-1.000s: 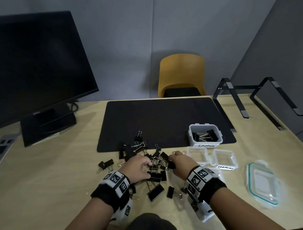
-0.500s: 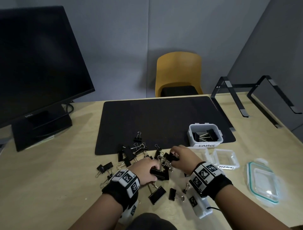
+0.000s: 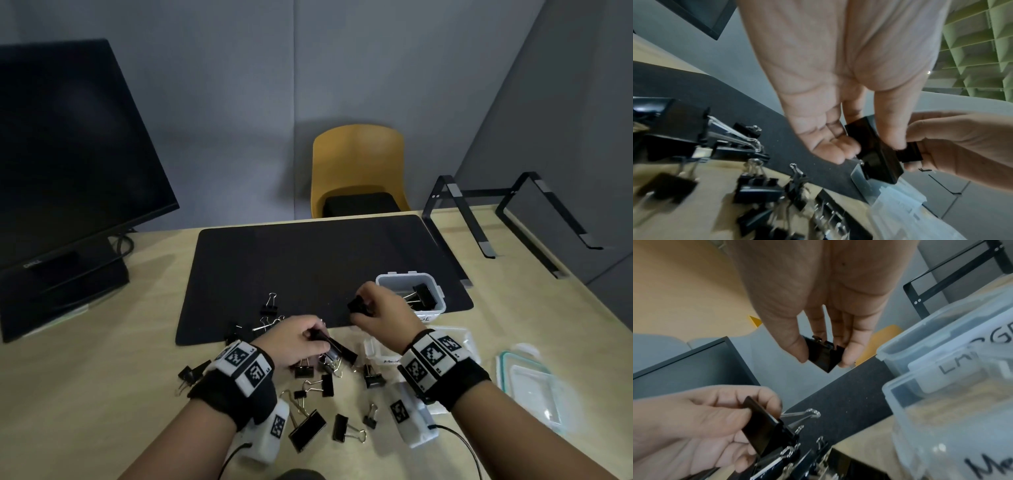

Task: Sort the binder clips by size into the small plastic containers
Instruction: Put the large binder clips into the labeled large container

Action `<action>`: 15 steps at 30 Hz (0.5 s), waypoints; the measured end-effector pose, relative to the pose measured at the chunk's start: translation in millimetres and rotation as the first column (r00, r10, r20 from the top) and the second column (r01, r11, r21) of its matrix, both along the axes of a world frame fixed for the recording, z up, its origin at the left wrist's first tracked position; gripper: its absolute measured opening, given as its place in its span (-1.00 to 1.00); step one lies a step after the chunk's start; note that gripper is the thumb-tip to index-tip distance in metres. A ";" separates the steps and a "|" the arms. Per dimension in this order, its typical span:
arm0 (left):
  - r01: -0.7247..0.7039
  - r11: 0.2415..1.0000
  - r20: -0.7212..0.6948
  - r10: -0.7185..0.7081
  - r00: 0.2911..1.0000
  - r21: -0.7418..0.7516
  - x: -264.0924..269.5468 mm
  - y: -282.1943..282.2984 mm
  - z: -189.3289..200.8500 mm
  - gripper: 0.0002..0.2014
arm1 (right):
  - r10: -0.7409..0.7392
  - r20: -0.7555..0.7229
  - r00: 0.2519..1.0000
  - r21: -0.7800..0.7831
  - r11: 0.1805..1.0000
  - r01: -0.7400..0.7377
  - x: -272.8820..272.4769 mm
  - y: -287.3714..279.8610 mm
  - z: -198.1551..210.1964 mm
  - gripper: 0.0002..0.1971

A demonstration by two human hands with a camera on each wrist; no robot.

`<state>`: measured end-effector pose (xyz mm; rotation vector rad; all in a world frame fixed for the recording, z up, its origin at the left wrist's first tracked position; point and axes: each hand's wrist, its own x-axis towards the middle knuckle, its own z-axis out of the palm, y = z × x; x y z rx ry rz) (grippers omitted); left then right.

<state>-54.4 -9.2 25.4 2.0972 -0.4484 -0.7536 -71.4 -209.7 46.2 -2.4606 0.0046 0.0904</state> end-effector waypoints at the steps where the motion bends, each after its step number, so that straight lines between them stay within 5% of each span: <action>1: -0.009 1.000 0.021 0.010 1.000 -0.019 2.2 -3.9 4.4 -0.83 | -0.015 0.008 1.000 0.019 1.000 0.015 1.5 -5.8 3.1 -0.80; 8: -0.084 0.996 0.102 0.088 0.991 -0.040 20.2 -31.3 13.4 -0.72 | -0.125 -0.003 0.992 0.162 0.979 0.124 10.3 -50.6 13.9 -0.67; 15: -0.144 0.985 0.183 0.160 0.970 -0.099 34.5 -67.1 13.2 -0.76 | -0.154 -0.054 0.987 0.198 0.967 0.162 17.1 -99.1 21.2 -0.80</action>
